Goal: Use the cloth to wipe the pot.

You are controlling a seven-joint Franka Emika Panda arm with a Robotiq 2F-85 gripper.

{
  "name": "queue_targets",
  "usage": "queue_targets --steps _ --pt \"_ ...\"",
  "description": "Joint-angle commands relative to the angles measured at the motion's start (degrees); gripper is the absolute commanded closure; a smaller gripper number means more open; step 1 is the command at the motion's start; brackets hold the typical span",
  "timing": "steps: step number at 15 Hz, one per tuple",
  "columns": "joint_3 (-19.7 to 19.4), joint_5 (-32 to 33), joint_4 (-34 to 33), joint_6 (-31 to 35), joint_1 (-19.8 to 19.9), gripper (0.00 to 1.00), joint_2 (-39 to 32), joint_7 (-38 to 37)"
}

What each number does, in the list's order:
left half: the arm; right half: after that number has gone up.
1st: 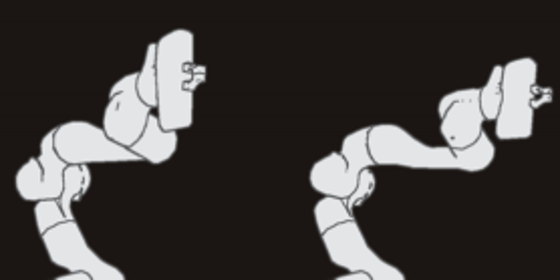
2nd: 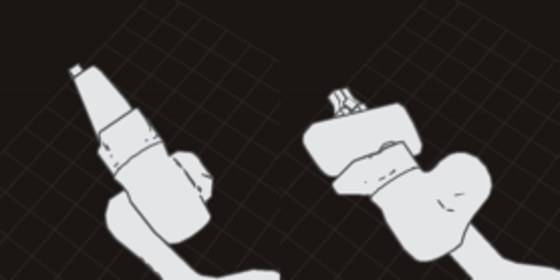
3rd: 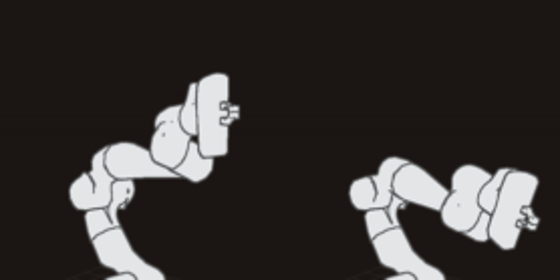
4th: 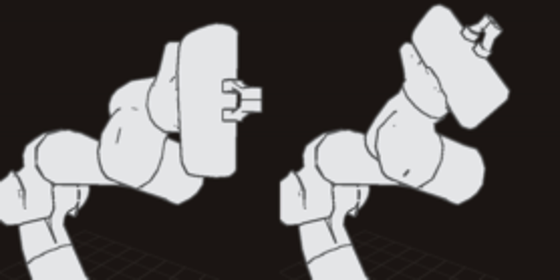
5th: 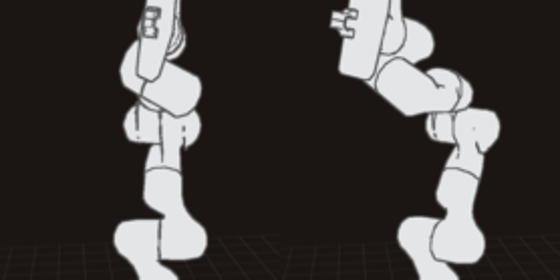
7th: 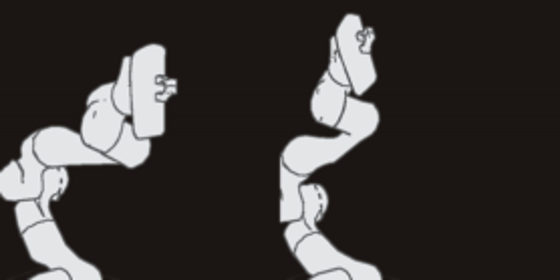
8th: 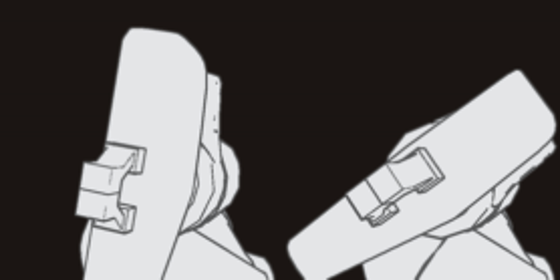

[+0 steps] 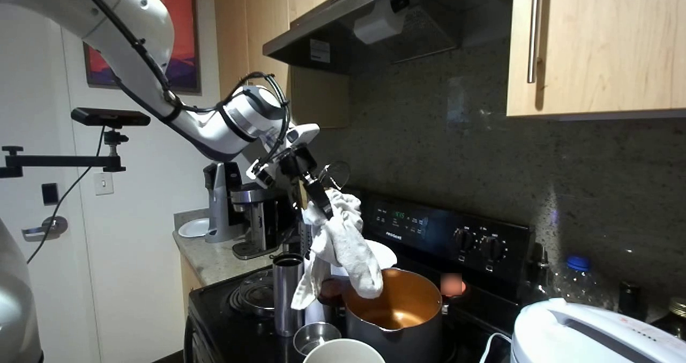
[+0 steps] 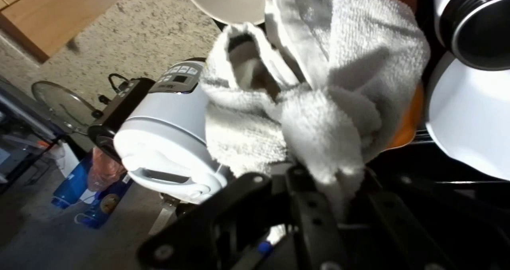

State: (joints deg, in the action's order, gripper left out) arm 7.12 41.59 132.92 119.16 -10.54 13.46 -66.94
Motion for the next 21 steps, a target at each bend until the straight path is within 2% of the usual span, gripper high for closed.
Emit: queue_targets --steps 1,4,6,9,12,18,21 --pt "2.03 -1.15 2.34 -4.01 2.05 0.94 7.37 1.0" --pt "1.2 -7.65 2.74 -4.92 1.59 0.94 10.98 7.3" --pt "0.27 -14.61 4.38 -3.53 1.46 0.94 12.95 13.12" --pt "0.41 -23.27 7.34 -4.02 1.83 0.94 15.24 19.65" --pt "1.11 -28.76 10.55 -4.3 2.18 0.94 16.92 23.54" --pt "3.96 -32.76 17.72 -1.92 2.4 0.94 16.16 24.51" --pt "5.72 -31.83 21.8 3.7 2.64 0.94 14.82 23.17"
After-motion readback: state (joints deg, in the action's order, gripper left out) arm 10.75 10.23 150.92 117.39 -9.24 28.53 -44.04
